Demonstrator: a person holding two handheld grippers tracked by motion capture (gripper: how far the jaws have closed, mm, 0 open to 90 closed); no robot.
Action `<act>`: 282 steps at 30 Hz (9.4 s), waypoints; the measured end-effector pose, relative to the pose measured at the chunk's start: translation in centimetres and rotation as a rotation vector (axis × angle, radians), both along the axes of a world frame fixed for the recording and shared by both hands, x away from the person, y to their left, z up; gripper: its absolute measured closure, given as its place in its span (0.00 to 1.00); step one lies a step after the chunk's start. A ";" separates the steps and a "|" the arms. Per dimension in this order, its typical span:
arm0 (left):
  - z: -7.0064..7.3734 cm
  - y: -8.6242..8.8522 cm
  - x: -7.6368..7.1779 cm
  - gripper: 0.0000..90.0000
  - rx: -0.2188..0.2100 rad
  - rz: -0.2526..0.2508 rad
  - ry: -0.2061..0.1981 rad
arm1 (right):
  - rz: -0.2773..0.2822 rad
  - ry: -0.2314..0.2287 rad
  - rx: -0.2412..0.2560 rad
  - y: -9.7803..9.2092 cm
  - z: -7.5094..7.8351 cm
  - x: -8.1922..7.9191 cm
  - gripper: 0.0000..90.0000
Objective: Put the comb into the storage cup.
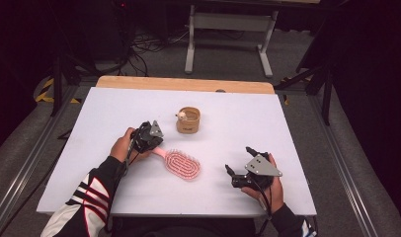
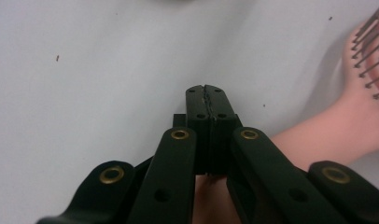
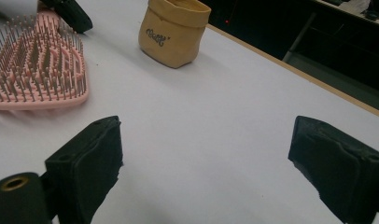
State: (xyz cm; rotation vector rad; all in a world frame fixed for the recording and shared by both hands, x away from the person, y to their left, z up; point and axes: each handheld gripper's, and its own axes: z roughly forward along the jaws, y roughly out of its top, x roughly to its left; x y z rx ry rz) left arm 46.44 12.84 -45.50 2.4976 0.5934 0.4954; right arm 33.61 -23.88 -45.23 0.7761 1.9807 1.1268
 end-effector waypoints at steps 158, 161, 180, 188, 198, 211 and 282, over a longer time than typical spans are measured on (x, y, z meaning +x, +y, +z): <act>1.4 0.8 -6.0 0.65 0.084 -0.151 0.295 | -0.055 0.023 -0.002 -0.6 0.1 0.6 0.12; 1.4 0.7 -6.2 0.73 0.077 -0.155 0.284 | -0.050 0.030 -0.006 -0.5 0.0 0.6 0.12; 1.0 1.7 -8.7 0.77 0.007 -0.073 0.070 | -0.051 0.029 0.006 -0.5 -0.1 0.5 0.13; 1.6 1.9 -9.3 0.78 -0.068 -0.041 -0.045 | -0.036 0.030 0.079 -0.2 0.5 0.2 0.13; 2.4 2.2 -9.9 0.78 -0.196 0.013 -0.185 | 0.027 -0.007 0.105 1.9 2.7 0.5 0.12; 3.2 2.2 -10.6 0.78 -0.273 0.014 -0.263 | 0.108 0.014 0.149 4.8 4.4 1.7 0.08; 1.9 -4.8 -10.4 0.78 -0.472 0.054 -0.444 | 0.244 0.040 0.616 10.4 7.0 3.2 0.69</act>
